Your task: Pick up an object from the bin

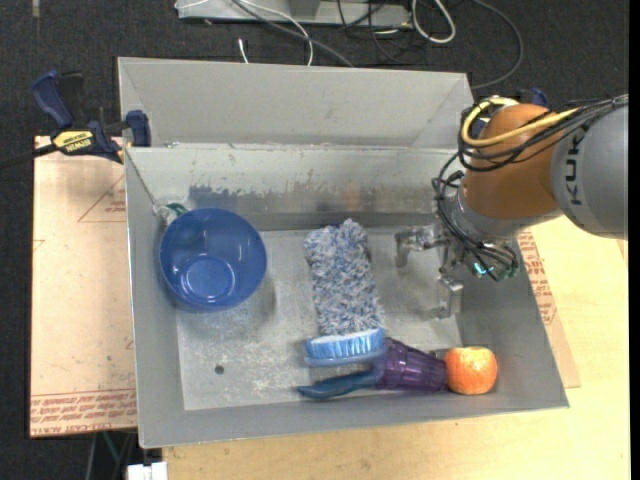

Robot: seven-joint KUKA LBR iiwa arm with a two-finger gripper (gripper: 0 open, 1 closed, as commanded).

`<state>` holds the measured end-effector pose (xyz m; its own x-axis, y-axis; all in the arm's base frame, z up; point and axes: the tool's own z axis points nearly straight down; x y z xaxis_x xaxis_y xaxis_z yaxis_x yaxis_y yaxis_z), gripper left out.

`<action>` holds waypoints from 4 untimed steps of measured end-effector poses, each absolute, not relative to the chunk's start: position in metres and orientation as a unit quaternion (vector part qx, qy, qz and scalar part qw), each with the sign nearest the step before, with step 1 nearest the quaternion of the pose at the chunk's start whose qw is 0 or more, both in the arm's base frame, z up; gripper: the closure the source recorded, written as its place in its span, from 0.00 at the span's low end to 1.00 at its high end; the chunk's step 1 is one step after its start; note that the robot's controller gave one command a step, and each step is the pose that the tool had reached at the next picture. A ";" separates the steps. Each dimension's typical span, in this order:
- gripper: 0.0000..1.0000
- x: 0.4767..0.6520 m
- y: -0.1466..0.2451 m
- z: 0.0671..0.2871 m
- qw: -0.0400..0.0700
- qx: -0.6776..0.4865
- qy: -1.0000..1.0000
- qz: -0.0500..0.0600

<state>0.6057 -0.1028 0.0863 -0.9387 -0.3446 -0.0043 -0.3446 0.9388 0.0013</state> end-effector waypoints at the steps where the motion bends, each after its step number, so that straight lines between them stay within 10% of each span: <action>1: 0.00 0.603 -0.110 0.094 0.002 -0.117 0.993 0.001; 4: 0.00 0.627 -0.089 0.070 0.003 -0.335 0.942 0.001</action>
Offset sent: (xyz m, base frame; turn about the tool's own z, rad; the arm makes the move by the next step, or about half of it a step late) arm 0.0000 0.0000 0.0000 0.0000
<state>0.6274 -0.0893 0.0702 -0.7762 -0.6305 -0.0071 -0.6305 0.7762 -0.0004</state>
